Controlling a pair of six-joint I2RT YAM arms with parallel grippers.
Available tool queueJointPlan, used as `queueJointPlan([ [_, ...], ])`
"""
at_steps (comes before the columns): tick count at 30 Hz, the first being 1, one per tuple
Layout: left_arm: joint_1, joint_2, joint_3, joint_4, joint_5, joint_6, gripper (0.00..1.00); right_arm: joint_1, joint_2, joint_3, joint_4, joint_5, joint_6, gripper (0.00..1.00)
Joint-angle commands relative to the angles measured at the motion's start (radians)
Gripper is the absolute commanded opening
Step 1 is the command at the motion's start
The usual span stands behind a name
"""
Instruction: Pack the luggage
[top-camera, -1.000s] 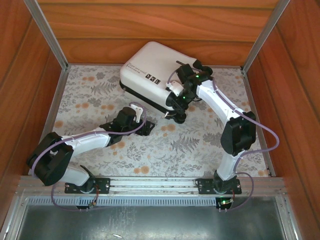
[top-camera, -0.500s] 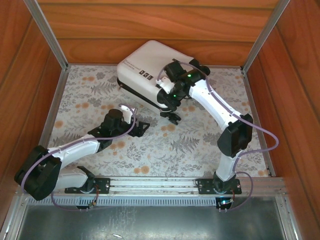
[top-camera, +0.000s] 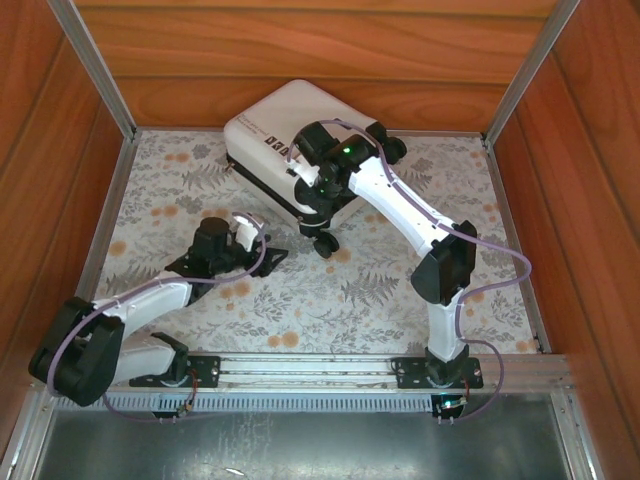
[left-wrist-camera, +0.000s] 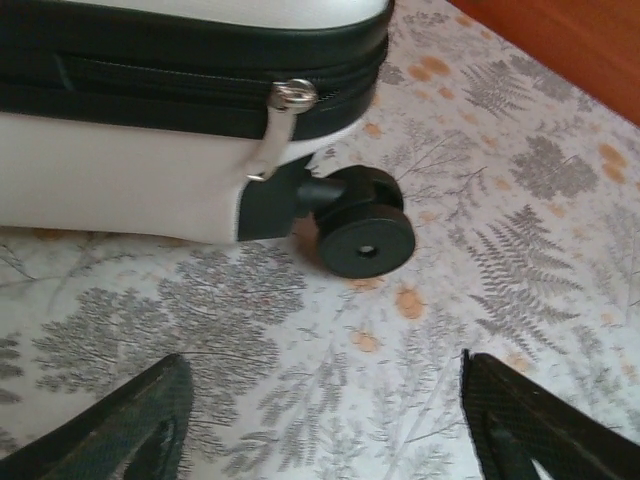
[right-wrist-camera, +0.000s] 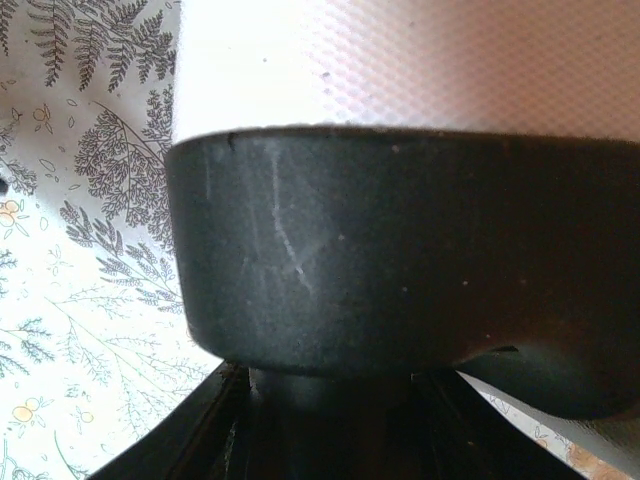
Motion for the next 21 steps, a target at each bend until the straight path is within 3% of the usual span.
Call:
queueJointPlan([
  [1, 0.037, 0.074, 0.039, 0.086, 0.148, 0.063, 0.65, 0.020, -0.059, 0.039, 0.062, -0.018, -0.028, 0.00],
  [6, 0.042, 0.216, 0.105, 0.205, 0.256, 0.097, 0.63, 0.022, -0.083, 0.005, 0.096, -0.022, -0.027, 0.00],
  [10, 0.041, 0.307, 0.136, 0.348, 0.256, 0.098, 0.62, 0.022, -0.099, -0.019, 0.119, -0.027, -0.023, 0.00],
  [21, 0.052, 0.518, 0.210, 0.534, 0.257, 0.070, 0.59, 0.022, -0.129, -0.048, 0.138, -0.044, -0.019, 0.00],
])
